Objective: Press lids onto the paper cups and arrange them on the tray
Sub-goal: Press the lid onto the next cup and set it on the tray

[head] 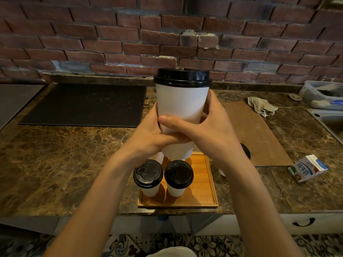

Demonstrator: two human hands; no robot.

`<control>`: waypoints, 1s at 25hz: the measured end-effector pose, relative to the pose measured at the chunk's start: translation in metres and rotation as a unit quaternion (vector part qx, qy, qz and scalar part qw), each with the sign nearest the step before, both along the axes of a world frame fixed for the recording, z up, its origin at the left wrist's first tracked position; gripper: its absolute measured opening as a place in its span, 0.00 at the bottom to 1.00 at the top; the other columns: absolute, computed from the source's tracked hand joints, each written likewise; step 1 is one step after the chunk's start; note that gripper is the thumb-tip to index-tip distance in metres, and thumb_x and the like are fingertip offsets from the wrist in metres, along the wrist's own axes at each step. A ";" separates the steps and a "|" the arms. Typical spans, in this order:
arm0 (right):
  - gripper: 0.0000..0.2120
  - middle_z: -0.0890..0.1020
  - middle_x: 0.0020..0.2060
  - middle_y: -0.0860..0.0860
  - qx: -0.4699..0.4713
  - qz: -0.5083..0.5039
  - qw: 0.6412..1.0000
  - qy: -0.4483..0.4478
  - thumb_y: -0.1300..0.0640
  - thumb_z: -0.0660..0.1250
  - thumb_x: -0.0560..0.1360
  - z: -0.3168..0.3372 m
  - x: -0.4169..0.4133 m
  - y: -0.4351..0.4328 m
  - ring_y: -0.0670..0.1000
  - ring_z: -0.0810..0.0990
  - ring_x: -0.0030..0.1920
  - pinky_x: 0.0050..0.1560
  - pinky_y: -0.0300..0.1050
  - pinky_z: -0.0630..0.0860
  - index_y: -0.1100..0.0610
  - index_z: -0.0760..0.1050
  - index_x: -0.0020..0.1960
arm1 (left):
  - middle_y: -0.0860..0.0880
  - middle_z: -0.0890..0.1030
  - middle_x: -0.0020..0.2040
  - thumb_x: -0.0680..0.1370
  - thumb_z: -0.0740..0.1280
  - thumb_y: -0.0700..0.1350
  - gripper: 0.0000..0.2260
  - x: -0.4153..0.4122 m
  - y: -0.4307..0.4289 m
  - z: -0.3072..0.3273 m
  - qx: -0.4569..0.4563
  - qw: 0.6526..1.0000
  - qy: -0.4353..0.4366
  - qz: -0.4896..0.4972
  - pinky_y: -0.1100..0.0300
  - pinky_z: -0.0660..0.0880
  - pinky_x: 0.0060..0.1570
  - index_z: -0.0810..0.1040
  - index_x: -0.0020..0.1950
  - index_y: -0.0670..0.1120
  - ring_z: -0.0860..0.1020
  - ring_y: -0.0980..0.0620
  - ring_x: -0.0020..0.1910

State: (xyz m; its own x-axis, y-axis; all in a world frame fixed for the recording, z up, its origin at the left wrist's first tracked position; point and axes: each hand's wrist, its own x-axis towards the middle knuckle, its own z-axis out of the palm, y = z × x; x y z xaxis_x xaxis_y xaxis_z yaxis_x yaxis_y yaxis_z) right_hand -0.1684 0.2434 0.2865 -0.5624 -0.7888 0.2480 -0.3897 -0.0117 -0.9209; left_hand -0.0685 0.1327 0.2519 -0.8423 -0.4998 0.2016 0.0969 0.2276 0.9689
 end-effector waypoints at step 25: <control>0.31 0.81 0.54 0.46 0.014 0.171 0.979 -0.112 0.55 0.76 0.64 0.010 -0.027 0.007 0.48 0.81 0.56 0.52 0.43 0.80 0.49 0.71 0.64 | 0.61 0.80 0.52 0.61 0.76 0.48 0.33 0.002 -0.005 0.007 -0.008 0.998 0.024 -0.053 0.68 0.77 0.47 0.68 0.64 0.53 0.79 0.58 0.56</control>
